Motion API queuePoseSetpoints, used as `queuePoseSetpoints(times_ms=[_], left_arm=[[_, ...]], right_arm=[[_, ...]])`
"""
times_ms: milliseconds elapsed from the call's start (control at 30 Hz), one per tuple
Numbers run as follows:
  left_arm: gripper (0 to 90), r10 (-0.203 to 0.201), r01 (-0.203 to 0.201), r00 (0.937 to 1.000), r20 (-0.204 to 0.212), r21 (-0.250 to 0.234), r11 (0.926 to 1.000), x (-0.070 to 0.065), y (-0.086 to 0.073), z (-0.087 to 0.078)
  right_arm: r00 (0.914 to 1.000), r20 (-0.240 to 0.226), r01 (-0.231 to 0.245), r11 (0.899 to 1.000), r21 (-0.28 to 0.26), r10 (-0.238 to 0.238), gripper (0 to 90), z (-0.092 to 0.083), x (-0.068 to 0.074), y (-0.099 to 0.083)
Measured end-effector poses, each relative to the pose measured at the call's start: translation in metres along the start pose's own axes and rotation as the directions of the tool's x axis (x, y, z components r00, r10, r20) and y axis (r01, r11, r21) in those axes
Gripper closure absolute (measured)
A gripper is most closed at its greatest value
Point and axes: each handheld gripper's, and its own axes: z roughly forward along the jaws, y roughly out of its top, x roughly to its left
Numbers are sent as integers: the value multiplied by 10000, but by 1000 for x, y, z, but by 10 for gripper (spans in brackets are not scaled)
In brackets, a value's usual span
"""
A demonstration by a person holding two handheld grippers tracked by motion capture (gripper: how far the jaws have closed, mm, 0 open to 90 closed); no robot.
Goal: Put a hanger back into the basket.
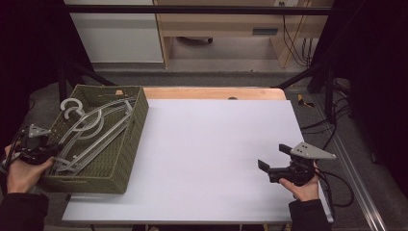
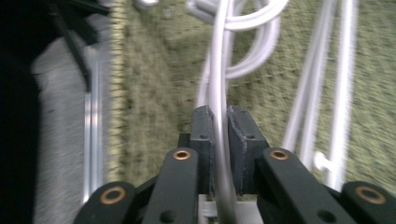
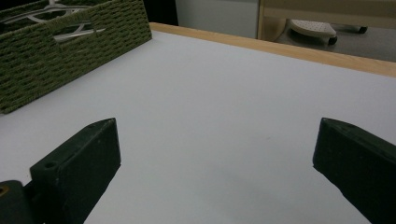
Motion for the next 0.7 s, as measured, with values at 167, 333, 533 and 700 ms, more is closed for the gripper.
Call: queuePoseSetpoints(times_ms=[167,333,533,700], left_arm=[[743,83,-86,9980,620,57,9999,-2,0,-4],[667,-82,150,9966,826,-824,9965,-10,4,-16],[515,-245,693,9835,1794,-2485,9661,-32,11,-31],[401,36,934,9664,2570,-3644,9266,-60,16,-40]], right_arm=[[10000,-2,-55,10000,-33,55,12,-1,0,0],[9999,-7,-112,9999,-56,112,12,0,1,0],[9999,-26,-128,9998,-119,128,13,-2,1,1],[9999,0,-110,9998,-168,110,13,-2,0,1]])
